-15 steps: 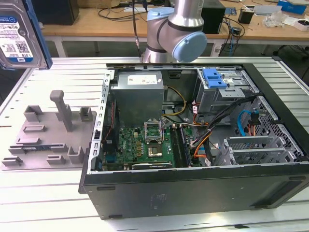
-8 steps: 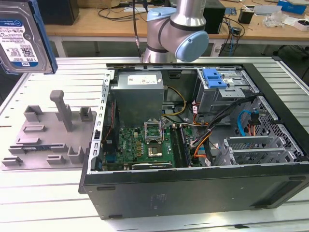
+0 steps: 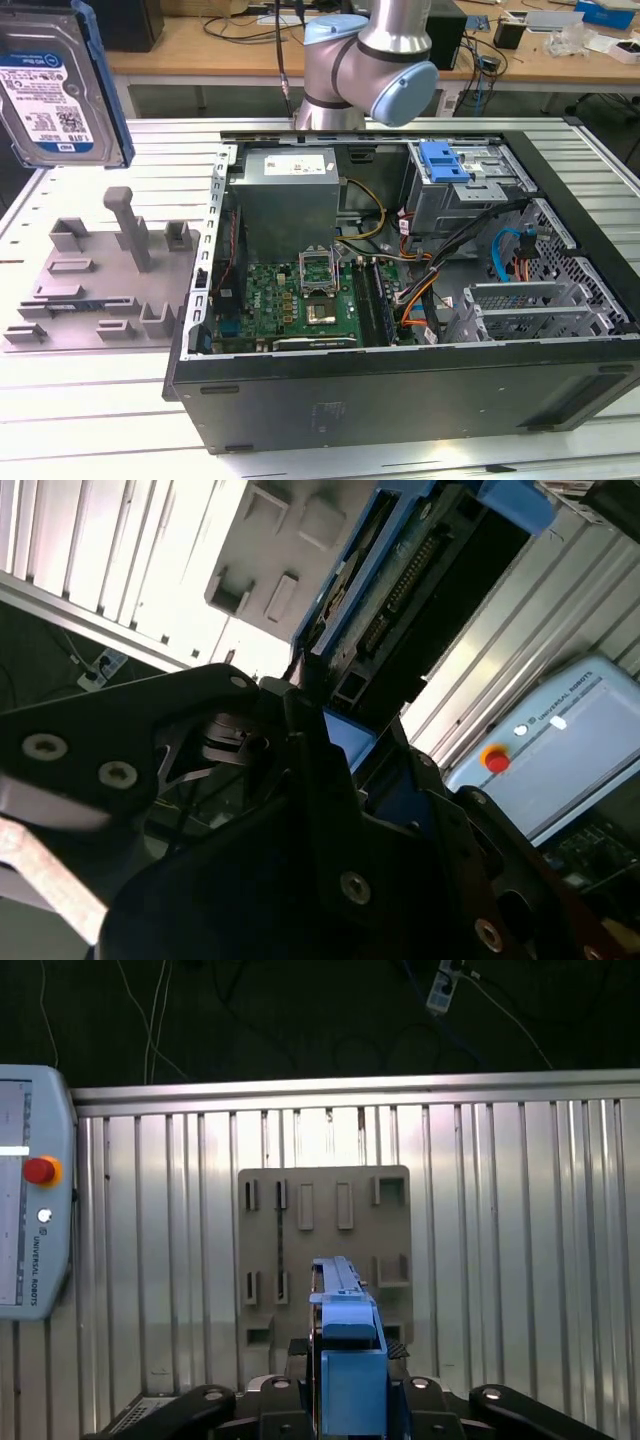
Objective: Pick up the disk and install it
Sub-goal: 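Pick up the disk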
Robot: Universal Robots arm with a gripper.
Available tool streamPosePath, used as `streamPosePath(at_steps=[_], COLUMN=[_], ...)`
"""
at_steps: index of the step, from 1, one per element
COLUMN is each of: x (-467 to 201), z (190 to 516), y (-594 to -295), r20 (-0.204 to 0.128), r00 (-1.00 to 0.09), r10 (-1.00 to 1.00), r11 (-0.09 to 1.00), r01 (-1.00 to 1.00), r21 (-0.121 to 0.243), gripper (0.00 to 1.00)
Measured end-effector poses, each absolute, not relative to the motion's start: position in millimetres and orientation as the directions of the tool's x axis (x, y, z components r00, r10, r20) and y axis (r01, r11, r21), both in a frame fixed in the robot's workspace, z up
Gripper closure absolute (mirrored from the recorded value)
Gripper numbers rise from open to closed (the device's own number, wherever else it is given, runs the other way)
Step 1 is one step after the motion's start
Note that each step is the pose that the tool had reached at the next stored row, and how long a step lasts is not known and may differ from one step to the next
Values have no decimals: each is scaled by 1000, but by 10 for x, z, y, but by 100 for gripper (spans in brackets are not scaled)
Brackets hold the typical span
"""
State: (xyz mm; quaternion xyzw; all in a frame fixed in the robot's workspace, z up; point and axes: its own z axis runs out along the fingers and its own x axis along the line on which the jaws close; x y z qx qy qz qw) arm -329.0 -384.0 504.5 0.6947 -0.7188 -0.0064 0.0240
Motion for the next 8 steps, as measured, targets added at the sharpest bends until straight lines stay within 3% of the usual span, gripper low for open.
streamPosePath(at_steps=[8], x=[-3032], z=[5064], y=[-4096], r20=[26], r00=[-34], r10=[-999], r11=[35], r01=[-998], r21=[44], gripper=[64])
